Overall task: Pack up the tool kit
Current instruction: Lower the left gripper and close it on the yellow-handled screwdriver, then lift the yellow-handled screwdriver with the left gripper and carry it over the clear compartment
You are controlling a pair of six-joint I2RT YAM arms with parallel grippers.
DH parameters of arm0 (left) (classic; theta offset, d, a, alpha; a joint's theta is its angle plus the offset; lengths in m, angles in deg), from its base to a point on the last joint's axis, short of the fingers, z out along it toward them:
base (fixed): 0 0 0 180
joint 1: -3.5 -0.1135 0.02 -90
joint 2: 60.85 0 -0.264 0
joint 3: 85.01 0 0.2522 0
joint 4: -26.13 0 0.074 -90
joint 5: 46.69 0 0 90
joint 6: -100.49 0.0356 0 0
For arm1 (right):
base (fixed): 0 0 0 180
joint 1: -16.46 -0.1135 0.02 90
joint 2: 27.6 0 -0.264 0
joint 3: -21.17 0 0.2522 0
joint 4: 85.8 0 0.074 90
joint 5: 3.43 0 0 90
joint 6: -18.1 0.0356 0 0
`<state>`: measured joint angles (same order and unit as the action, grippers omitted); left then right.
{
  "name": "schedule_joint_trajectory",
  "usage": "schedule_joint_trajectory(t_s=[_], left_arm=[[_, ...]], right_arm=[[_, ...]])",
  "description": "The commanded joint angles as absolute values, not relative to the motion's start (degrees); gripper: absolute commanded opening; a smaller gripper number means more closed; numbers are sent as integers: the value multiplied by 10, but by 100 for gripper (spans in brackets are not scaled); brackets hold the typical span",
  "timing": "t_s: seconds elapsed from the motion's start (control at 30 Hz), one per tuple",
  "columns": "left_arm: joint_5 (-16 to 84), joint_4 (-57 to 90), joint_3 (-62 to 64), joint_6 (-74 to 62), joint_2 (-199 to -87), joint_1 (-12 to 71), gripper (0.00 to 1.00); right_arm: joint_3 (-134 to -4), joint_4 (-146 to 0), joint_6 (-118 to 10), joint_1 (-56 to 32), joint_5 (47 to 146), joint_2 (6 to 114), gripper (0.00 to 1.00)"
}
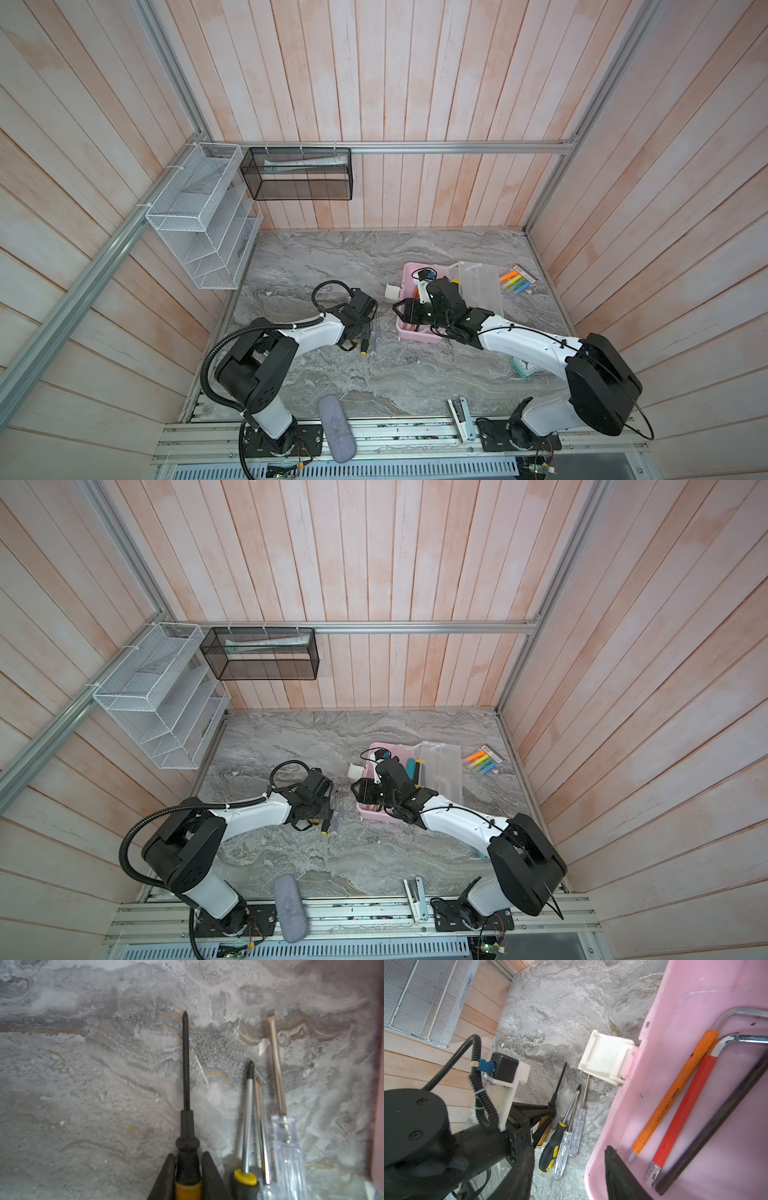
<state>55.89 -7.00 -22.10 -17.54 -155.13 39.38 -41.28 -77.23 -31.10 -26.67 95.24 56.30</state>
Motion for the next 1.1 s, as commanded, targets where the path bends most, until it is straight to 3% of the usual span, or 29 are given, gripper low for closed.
schedule_joint_trajectory(t_s=[0.0, 0.27, 0.47, 0.83, 1.07], left_arm=[[579, -95, -201, -167, -1512, 388, 21], [497, -92, -151, -191, -1414, 390, 20], [458, -32, -83, -237, -1400, 444, 20], [400, 131, 50, -313, -1554, 543, 20], [386, 173, 129, -352, -1669, 573, 20]], right_arm=[[-420, -794, -305, -259, 970, 568, 54], [-418, -790, -306, -228, 960, 493, 53], [-403, -751, -319, -169, 934, 395, 53], [-368, -667, -336, -4, 953, 262, 53], [-352, -635, -341, 51, 958, 198, 53]])
